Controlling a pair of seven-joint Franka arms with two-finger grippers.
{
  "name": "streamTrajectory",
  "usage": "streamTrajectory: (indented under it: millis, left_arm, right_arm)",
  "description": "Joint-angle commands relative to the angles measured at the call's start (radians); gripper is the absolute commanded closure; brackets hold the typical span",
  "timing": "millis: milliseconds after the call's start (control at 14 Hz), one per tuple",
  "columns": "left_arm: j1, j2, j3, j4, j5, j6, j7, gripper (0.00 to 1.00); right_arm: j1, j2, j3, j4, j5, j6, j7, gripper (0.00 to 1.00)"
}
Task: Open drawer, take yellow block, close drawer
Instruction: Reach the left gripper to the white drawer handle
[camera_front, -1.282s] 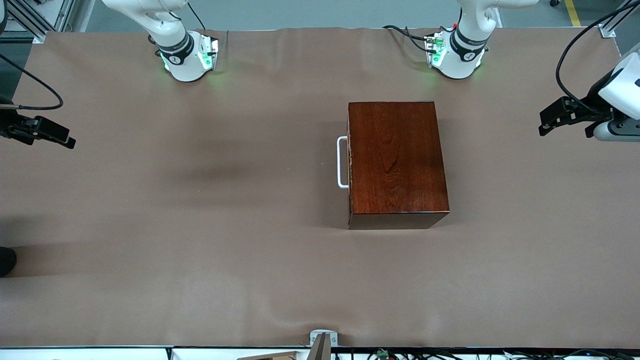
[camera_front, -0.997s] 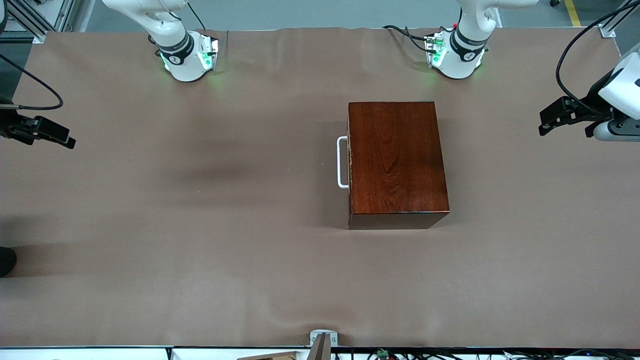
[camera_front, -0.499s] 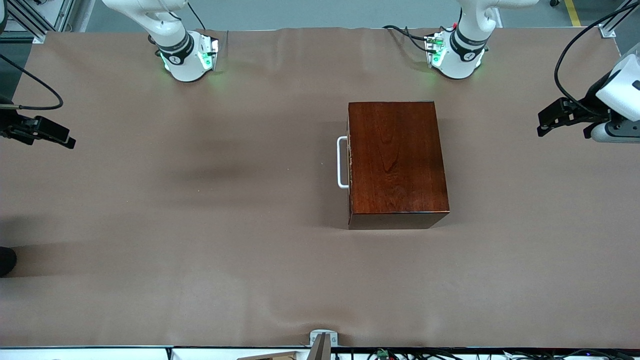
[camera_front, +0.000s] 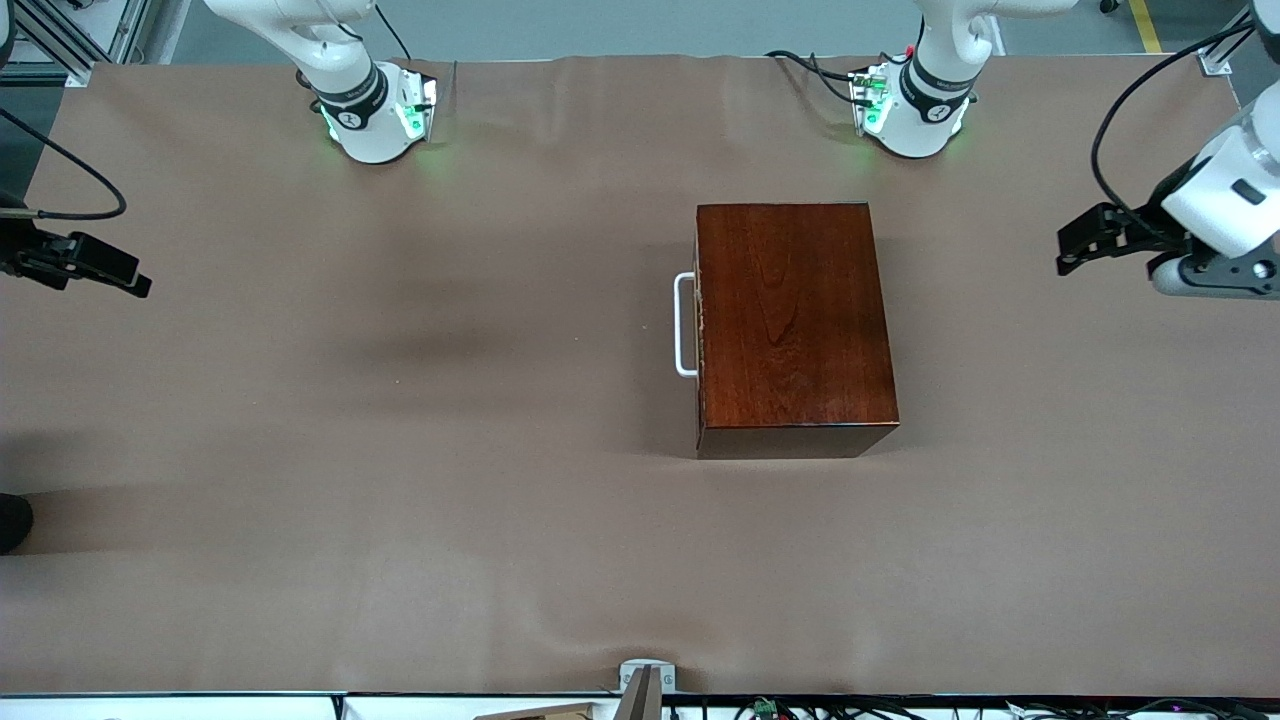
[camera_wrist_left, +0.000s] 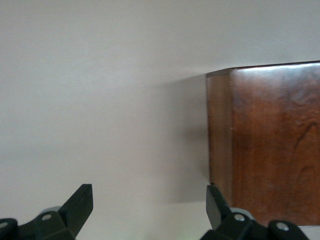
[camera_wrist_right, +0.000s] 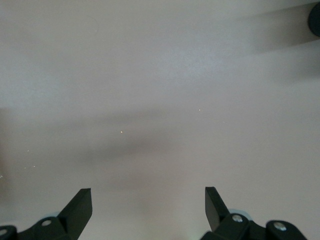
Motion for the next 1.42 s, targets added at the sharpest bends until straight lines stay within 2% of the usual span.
streamTrajectory:
  millis: [0, 214, 356, 712, 855, 1211, 1354]
  left_arm:
    - [-0.025, 0.075, -0.027, 0.095, -0.055, -0.019, -0.055, 0.0]
    - [-0.103, 0.132, -0.09, 0.145, -0.058, -0.019, -0.19, 0.0]
    - [-0.197, 0.185, -0.116, 0.197, -0.052, -0.014, -0.324, 0.0]
    - [-0.502, 0.345, -0.109, 0.326, -0.014, 0.025, -0.691, 0.0]
    - [-0.594, 0.409, -0.104, 0.368, 0.017, 0.045, -0.797, 0.0]
    - [-0.694, 0.524, -0.104, 0.374, 0.087, 0.093, -0.998, 0.0]
    - [-0.697, 0.553, -0.104, 0.374, 0.097, 0.096, -1.022, 0.0]
  right_arm:
    - [0.002, -0.008, -0.002, 0.003, 0.011, -0.007, 0.0, 0.0]
    - [0.002, -0.008, -0.002, 0.001, 0.011, -0.007, 0.0, 0.0]
    - [0.002, -0.008, -0.002, 0.003, 0.011, -0.007, -0.001, 0.0]
    - [0.002, -0.008, -0.002, 0.003, 0.011, -0.007, 0.0, 0.0]
    - [0.002, -0.008, -0.002, 0.003, 0.011, -0.005, 0.0, 0.0]
    - [0.002, -0.008, -0.002, 0.003, 0.011, -0.005, 0.0, 0.0]
    - [0.002, -0.008, -0.002, 0.001, 0.011, -0.005, 0.0, 0.0]
